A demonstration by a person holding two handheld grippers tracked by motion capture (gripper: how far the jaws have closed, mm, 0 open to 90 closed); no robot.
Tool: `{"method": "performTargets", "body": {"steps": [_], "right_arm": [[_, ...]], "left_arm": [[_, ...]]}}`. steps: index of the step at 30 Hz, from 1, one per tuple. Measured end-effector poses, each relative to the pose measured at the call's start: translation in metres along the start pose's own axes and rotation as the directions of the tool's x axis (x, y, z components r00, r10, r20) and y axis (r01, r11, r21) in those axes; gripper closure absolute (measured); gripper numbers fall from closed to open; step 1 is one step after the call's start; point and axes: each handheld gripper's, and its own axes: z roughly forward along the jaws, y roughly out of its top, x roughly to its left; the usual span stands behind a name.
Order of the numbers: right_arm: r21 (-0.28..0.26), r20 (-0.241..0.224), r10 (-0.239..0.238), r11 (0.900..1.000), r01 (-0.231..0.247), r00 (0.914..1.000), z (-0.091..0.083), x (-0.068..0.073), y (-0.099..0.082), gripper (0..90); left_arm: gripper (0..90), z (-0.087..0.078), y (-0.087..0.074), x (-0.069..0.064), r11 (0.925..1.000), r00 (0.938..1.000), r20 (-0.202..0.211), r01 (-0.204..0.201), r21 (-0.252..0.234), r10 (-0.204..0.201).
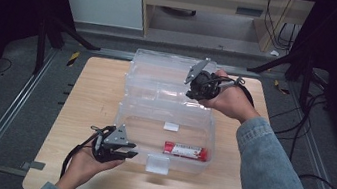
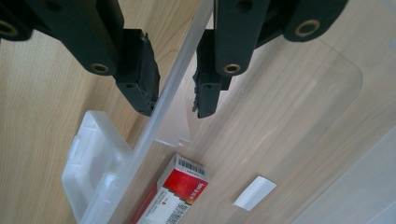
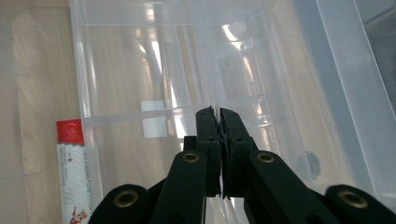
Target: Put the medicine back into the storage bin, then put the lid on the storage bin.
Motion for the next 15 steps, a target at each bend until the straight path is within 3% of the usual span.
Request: {"method": "performTargets", "body": {"steps": [15], "right_arm": [[-0.043, -0.005, 0.016, 0.9990, -0.016, 0.9999, -0.011, 0.014, -0.002, 88.3]], "left_arm": [[69.9, 0.001, 0.001, 0.000, 1.0000, 1.0000, -0.004, 0.002, -0.002, -0.002]]}}
